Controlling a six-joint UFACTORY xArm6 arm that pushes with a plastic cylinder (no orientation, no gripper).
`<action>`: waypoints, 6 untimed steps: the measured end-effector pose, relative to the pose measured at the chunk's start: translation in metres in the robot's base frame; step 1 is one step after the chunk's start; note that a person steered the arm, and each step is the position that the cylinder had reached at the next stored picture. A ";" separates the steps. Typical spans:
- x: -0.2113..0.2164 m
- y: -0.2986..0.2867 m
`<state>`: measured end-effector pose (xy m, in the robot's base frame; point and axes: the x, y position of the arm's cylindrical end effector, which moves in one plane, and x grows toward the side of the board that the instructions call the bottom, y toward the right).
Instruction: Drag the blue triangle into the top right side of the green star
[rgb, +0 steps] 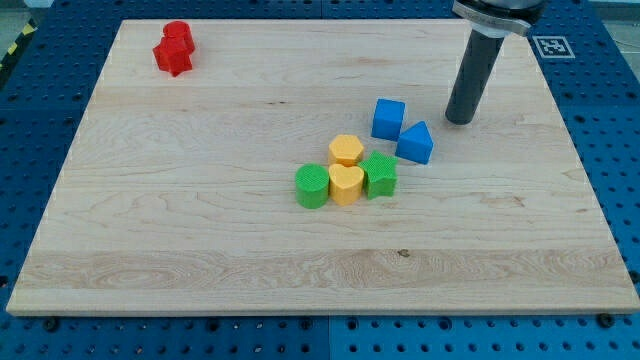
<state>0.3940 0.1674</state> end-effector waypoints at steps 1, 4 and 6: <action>0.004 0.000; 0.029 -0.014; 0.009 -0.031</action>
